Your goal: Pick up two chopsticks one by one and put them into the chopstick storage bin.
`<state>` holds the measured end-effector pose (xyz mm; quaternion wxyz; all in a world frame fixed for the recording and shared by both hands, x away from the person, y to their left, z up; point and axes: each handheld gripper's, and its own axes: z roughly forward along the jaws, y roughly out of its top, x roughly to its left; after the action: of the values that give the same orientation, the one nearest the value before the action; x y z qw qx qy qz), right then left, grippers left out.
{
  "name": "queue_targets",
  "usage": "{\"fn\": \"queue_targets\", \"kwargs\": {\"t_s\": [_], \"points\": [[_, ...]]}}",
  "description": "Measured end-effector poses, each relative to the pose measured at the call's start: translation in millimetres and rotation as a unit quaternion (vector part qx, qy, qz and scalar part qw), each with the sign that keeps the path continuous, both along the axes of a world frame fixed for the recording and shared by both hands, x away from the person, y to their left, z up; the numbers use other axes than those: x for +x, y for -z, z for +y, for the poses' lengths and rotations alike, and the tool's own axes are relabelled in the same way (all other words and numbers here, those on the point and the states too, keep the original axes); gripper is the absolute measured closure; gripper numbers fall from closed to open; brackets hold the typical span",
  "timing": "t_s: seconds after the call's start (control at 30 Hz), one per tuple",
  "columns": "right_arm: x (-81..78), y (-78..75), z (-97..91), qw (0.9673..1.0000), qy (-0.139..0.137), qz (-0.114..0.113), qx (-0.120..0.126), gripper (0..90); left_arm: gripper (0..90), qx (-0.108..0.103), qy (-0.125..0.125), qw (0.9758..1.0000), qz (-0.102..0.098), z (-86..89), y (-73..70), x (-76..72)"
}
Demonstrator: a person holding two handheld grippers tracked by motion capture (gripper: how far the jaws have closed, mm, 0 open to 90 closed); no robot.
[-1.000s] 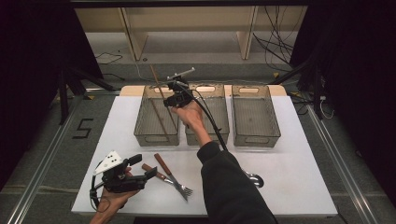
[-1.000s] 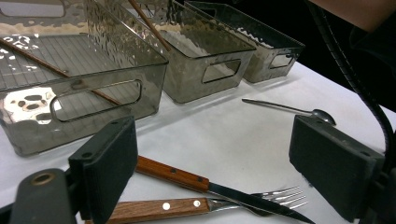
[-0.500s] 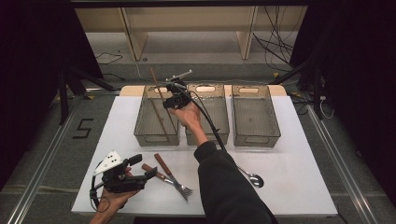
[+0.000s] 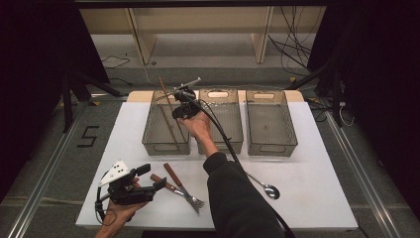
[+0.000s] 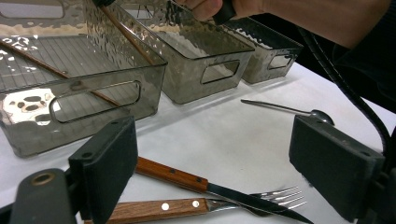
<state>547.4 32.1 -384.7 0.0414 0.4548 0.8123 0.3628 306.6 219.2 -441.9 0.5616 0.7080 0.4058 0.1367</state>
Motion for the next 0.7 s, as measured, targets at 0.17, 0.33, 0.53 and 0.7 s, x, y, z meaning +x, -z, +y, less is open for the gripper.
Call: {"fn": "queue_targets", "kwargs": {"t_s": [0.17,0.33,0.53,0.7], "points": [[-1.0,3.5,3.5,1.0,-0.002,0.001,-0.006,84.4,14.9,-0.001,-0.001,1.0,0.0,0.1,-0.1,-0.1],[-1.9,4.2,4.8,1.0,-0.007,-0.001,-0.006,79.7,14.9,-0.001,0.0,1.0,0.001,0.3,0.0,0.0],[-5.0,-2.6,2.4,0.9998,-0.02,-0.002,0.003,73.5,14.9,-0.001,-0.001,1.0,0.0,0.2,-0.1,-0.1],[-9.1,-13.7,-4.9,0.9992,-0.038,-0.01,0.003,61.1,14.9,-0.001,-0.002,1.0,0.0,0.6,0.0,0.1]]}}
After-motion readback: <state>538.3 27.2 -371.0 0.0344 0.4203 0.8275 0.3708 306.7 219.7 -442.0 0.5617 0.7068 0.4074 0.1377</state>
